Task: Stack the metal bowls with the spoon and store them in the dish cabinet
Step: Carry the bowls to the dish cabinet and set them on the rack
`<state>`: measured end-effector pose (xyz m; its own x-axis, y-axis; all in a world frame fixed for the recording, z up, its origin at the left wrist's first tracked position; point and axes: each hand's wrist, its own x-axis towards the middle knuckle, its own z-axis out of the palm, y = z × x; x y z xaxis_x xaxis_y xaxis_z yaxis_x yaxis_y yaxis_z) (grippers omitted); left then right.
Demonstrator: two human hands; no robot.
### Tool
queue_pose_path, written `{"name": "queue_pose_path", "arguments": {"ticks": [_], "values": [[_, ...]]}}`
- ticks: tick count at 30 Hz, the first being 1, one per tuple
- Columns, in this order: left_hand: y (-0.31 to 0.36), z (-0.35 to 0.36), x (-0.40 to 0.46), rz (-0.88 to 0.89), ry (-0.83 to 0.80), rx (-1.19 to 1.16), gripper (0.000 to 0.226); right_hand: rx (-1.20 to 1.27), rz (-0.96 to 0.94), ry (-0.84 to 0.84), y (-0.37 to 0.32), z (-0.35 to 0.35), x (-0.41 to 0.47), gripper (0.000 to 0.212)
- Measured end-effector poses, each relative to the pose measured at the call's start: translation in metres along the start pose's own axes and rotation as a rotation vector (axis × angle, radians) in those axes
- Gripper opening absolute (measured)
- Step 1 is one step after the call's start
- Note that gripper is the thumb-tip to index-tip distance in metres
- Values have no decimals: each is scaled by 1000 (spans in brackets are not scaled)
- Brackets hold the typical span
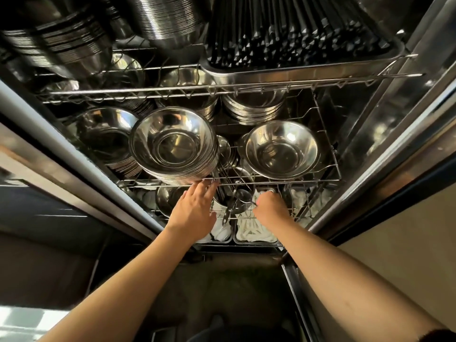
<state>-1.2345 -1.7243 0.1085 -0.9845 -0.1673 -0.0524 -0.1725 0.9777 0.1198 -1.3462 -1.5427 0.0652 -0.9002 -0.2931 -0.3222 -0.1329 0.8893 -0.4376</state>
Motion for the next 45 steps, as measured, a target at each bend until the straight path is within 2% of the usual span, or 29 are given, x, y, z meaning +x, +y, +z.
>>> {"name": "queue_pose_path", "arguments": {"ticks": [3, 10, 14, 19, 23, 27, 39, 45], "values": [[0, -1, 1, -8, -13, 1, 86, 23, 49, 8, -7, 11, 13, 16], [1, 1, 2, -26, -26, 15, 88, -34, 31, 19, -17, 29, 32, 17], [2, 2, 2, -37, -21, -4, 90, -82, -23, -29, -18, 34, 41, 15], [3, 6, -1, -54, -16, -27, 92, -138, -78, -36, -16, 43, 41, 25], [4, 6, -1, -50, -10, -27, 95, -186, -184, -85, -17, 49, 39, 13], [4, 6, -1, -60, -21, -24, 96, -232, -247, -103, -14, 50, 39, 11], [7, 4, -2, -80, -39, -28, 97, -272, -434, -274, 9, 42, 28, 48], [7, -1, -1, -65, -49, -38, 94, -260, -448, -237, 9, 19, 2, 55]]}}
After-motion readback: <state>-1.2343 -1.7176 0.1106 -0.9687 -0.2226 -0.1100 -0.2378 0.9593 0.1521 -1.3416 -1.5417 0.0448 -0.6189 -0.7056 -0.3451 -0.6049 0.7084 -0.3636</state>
